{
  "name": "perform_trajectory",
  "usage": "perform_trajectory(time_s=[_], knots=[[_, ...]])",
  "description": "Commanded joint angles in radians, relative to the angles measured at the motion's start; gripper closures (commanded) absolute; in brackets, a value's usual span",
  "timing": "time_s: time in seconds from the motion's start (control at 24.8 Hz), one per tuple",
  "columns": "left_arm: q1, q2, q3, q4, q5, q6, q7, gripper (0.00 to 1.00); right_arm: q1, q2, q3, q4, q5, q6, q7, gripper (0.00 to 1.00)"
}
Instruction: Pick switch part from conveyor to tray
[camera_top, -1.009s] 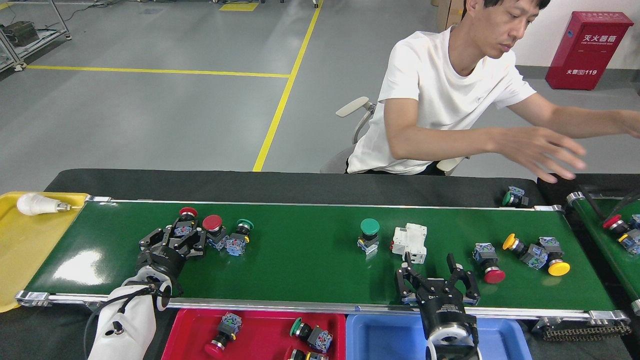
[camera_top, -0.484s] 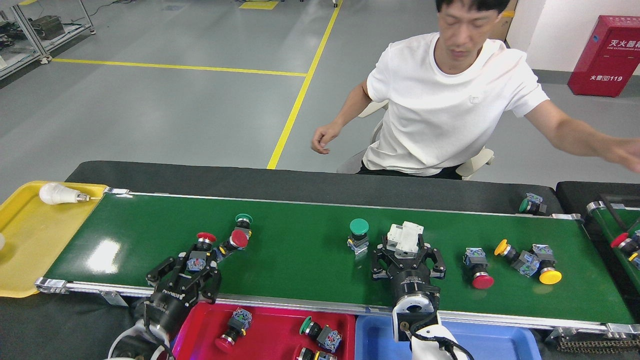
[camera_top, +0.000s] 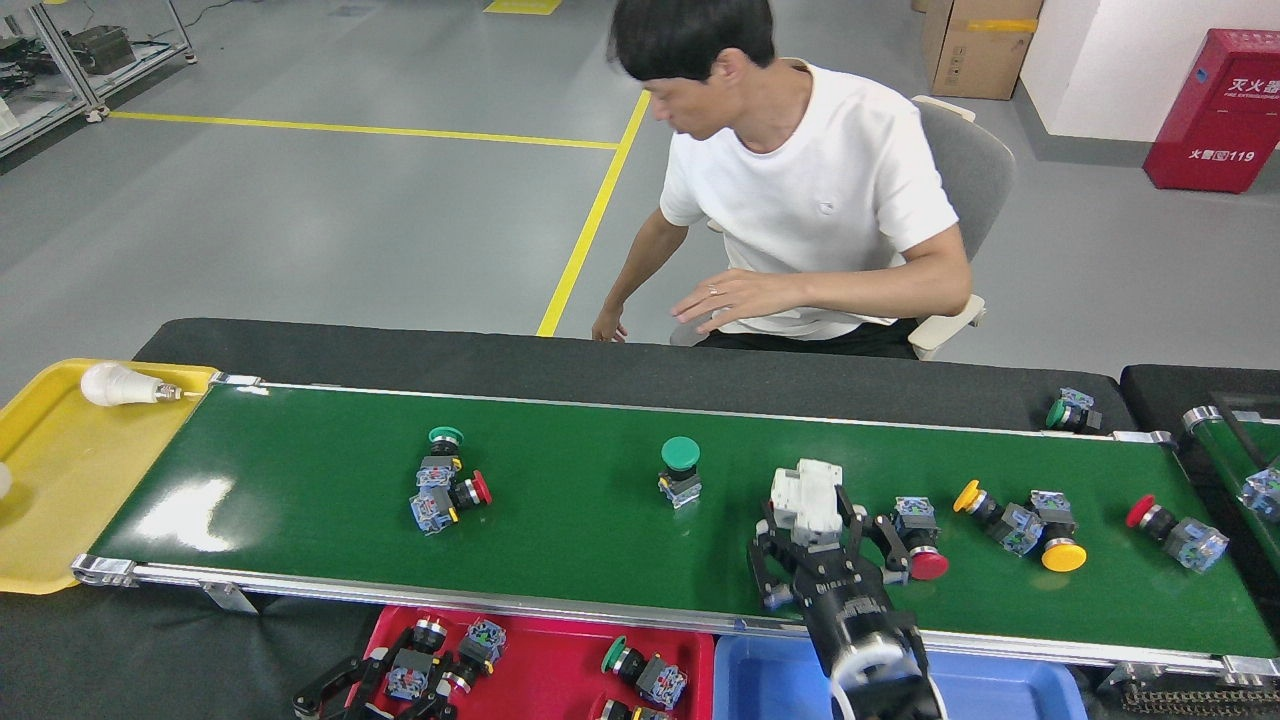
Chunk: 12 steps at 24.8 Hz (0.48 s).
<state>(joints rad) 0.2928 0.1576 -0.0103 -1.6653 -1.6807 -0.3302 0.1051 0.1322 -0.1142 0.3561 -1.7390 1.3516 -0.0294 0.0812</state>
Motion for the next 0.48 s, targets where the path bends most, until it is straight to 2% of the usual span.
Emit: perform_trajectory(time_s=[0.0, 0.08, 0.16, 0.32, 0.44], knots=[[0.006, 0.005, 0.021, -0.014, 0.013, -0.001, 0.015, 0.00, 0.024, -0.022, -0.016, -0.033, -0.005, -0.129, -0.004, 0.73], [0.008, -0.009, 0.092, -0.008, 0.065, -0.001, 0.013, 0.00, 0.055, -0.054, -0.020, -0.031, -0.011, -0.236, -0.020, 0.70], [-0.003, -0.009, 0.165, -0.002, 0.142, 0.002, 0.001, 0.00, 0.064, -0.094, -0.052, -0.030, -0.083, -0.401, -0.046, 0.69], [-0.064, -0.010, 0.268, 0.058, 0.220, 0.010, -0.036, 0.00, 0.075, -0.130, -0.180, -0.025, -0.200, -0.756, -0.050, 0.69], [-0.116, 0.003, 0.306, 0.118, 0.271, 0.000, -0.070, 0.00, 0.116, -0.122, -0.289, -0.008, -0.212, -0.756, -0.041, 0.69]])
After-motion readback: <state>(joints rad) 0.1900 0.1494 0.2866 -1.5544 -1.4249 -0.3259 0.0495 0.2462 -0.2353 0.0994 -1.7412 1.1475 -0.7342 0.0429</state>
